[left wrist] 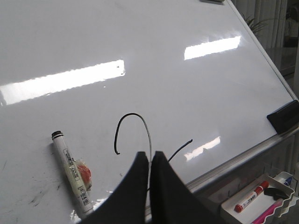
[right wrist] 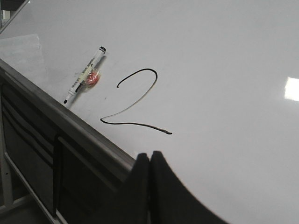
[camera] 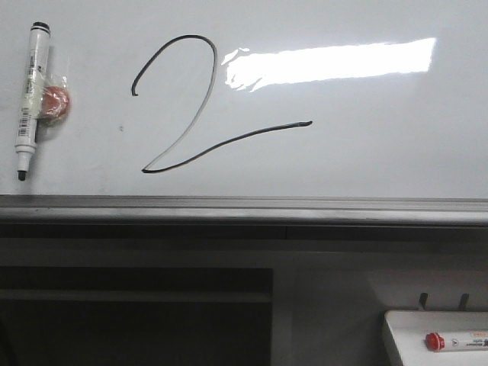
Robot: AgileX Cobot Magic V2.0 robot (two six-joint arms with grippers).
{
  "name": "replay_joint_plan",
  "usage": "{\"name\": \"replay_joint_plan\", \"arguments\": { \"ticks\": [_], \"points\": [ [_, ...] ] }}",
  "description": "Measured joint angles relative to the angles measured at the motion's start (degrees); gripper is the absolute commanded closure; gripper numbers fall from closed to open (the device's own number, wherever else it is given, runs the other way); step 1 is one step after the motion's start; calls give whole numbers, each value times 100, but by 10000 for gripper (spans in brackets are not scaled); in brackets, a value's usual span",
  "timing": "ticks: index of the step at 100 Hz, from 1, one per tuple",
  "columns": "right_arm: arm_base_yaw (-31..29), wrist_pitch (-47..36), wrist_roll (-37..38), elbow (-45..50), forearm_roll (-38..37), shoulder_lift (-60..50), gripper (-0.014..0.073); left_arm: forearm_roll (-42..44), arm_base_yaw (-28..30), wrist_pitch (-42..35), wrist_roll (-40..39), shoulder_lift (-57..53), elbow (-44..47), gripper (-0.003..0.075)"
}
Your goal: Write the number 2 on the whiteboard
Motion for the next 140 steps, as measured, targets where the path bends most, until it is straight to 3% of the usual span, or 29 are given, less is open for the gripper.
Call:
{"name": "replay_joint_plan", "arguments": {
  "ticks": [42,63,75,87,99,113,127,140],
  "points": [
    [0,0,0,0,13,0,664,4,0,-143,0,0,83,741],
    [0,3,0,0,13,0,664,312,370,-1968,-95,0,713,741],
    [0,12,0,0,13,0,664,1522,878,-2402,-1415,0,1177,741],
    [0,12,0,0,13,0,664,3057,1358,-2336,-3622,0,1648,741],
    [0,12,0,0,13,0,664,4001,1611,-2189,-4800,0,1881,741],
    [0,12,0,0,13,0,664,4253,1675,-1681,-5011,0,1881,741],
    [0,12,0,0,13,0,664,4311,1675,-789,-4653,0,1881,741],
    [0,12,0,0,13,0,664,4316,1675,-652,-4565,0,1881,741]
  ]
}}
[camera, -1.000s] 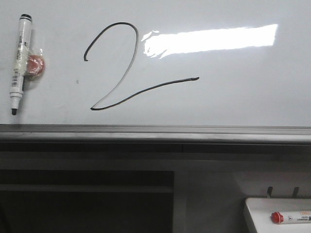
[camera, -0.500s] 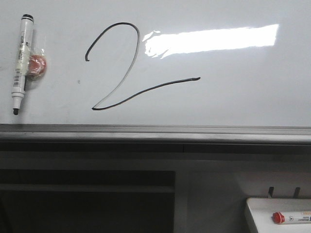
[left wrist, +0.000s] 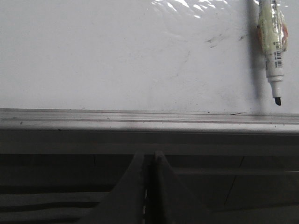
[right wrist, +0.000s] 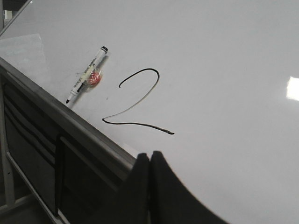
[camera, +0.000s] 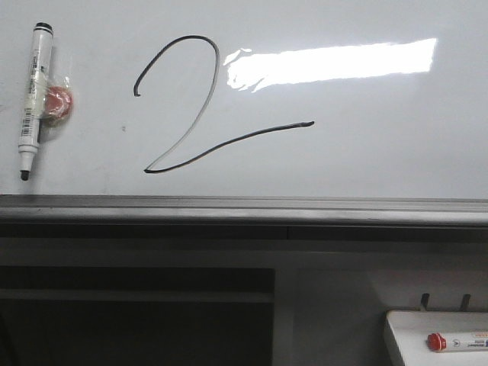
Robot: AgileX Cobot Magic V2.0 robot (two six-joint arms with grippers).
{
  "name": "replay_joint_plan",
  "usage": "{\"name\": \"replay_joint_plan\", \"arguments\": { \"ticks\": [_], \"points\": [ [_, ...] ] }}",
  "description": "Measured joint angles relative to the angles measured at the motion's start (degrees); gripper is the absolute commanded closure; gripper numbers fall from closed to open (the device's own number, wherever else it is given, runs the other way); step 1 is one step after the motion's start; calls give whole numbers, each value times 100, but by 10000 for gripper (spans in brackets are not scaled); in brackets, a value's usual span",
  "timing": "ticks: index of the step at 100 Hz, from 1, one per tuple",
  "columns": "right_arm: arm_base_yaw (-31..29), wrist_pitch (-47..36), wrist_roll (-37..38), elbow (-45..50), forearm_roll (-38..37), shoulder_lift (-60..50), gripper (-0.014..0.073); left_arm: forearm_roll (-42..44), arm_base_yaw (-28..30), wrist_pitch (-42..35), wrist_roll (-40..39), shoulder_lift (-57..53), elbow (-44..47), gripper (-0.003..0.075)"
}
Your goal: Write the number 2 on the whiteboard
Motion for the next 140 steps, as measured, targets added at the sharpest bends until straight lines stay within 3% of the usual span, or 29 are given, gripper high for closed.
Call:
{"name": "replay_joint_plan", "arguments": {
  "ticks": [87,94,108,116,126,140],
  "points": [
    [-11,2,36,175,-176,0,664,0,0,3,25,0,0,741],
    [-121,-119,713,320,-870,0,665,9,0,3,25,0,0,741],
    [-761,-172,3914,669,-3459,0,665,9,0,3,36,0,0,741],
    [-1245,-209,5174,963,-4129,0,665,9,0,3,36,0,0,741],
    [-1614,-320,5730,1319,-4387,0,666,9,0,3,36,0,0,741],
    [-1684,-324,5907,1319,-4506,0,666,9,0,3,36,0,0,741]
  ]
}}
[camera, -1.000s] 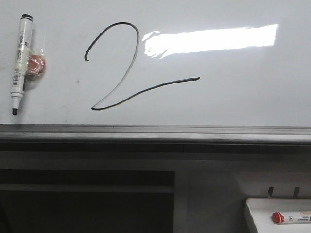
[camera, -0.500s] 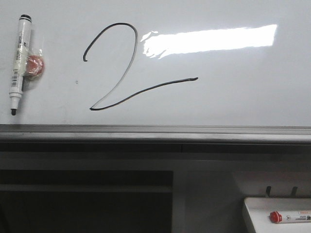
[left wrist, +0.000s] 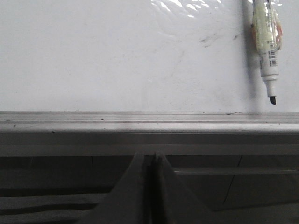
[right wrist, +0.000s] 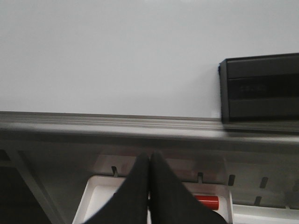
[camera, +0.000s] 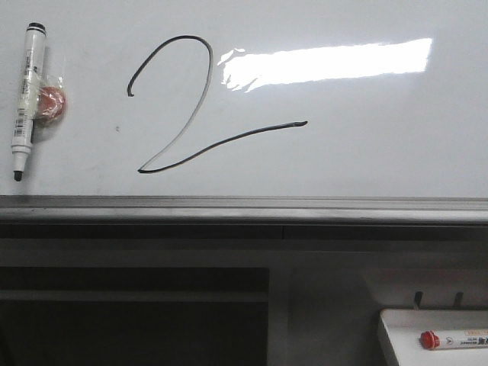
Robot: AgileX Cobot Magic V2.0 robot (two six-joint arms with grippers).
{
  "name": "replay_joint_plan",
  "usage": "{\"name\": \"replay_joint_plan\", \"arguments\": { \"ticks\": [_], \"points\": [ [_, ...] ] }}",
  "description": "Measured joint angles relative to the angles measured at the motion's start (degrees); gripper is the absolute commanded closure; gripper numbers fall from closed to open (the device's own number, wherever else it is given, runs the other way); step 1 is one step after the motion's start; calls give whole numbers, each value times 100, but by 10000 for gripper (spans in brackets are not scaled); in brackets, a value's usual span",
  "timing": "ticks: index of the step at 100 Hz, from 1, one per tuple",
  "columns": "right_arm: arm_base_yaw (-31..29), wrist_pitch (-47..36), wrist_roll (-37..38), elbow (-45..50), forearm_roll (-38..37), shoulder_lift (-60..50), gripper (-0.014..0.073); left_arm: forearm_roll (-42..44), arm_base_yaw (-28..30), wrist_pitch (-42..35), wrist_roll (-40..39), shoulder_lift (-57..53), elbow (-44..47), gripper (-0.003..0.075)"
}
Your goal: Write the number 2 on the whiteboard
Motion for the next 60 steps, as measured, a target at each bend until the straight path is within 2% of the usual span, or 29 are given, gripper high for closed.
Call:
{"name": "replay_joint_plan", "arguments": {
  "ticks": [60],
  "points": [
    [0,173,38,0,-36,0,666,0,0,0,3,0,0,741]
  ]
}}
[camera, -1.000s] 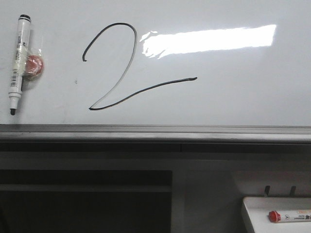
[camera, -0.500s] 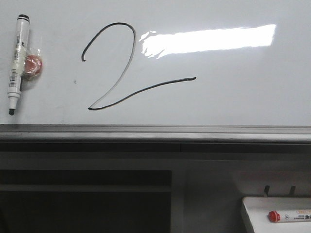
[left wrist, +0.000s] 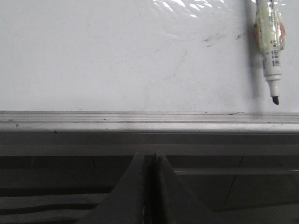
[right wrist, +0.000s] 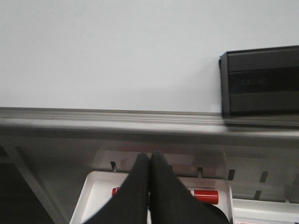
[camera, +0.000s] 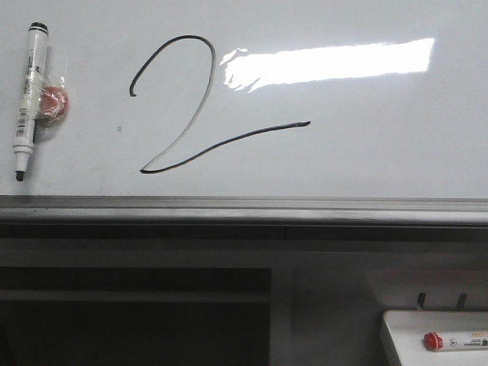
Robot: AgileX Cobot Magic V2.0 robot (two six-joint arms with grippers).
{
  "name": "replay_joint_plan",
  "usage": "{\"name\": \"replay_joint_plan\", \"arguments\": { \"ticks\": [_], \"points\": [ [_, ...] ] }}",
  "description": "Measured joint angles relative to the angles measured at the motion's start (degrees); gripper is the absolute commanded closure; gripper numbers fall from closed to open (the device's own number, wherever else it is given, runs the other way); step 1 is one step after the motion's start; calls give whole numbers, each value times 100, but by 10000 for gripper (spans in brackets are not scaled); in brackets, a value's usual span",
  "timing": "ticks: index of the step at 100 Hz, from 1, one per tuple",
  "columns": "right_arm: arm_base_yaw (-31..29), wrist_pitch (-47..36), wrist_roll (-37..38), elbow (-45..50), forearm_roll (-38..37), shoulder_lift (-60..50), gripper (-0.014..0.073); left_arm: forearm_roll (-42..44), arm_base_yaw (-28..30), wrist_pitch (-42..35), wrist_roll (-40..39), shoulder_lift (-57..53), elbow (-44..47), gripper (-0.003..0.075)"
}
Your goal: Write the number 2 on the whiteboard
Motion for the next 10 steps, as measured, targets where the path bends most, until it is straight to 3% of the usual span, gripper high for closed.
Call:
{"name": "replay_joint_plan", "arguments": {
  "ticks": [10],
  "points": [
    [0,0,0,0,0,0,666,0,0,0,0,0,0,741]
  ]
}}
